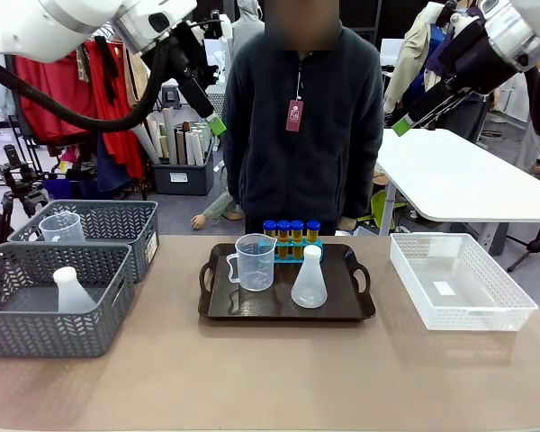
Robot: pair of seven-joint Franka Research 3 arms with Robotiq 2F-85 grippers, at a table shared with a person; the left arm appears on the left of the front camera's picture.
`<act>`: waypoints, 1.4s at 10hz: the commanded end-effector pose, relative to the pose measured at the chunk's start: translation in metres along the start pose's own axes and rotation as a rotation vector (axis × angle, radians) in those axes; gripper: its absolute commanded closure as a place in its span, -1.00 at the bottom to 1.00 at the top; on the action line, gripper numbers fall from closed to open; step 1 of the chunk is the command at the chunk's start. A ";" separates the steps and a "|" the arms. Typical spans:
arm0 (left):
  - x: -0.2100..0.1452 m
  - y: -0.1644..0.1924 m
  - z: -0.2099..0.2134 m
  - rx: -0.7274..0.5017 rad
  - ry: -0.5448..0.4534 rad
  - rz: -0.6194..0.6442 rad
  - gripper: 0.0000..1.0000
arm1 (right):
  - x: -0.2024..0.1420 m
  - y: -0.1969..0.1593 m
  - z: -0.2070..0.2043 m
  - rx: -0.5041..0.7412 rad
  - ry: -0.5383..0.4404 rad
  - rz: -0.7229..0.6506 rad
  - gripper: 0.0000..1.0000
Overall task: Prepare the laboratory tools.
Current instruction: Pick up one Large Measuring Cup and place it on the Handle tray.
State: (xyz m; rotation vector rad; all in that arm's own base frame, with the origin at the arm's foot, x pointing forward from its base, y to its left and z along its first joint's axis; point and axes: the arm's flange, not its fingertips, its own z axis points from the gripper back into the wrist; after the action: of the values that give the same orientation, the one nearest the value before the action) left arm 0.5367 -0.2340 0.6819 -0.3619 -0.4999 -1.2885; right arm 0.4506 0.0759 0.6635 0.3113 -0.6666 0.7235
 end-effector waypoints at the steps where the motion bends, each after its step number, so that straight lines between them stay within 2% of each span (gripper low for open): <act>1: -0.022 -0.009 0.007 0.003 -0.039 0.004 -1.00 | 0.001 0.000 0.001 0.009 -0.006 0.001 -1.00; 7: -0.044 -0.008 0.021 0.100 -0.068 0.035 -1.00 | 0.001 0.000 0.001 0.009 -0.006 0.001 -1.00; 14: -0.033 -0.002 0.021 0.111 -0.041 0.057 -1.00 | 0.001 0.000 0.001 0.009 -0.006 0.001 -1.00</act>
State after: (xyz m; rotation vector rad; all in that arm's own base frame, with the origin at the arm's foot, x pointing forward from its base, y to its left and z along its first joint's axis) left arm 0.5254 -0.1992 0.6814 -0.3080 -0.5906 -1.1983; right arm 0.4506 0.0758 0.6636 0.3113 -0.6666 0.7234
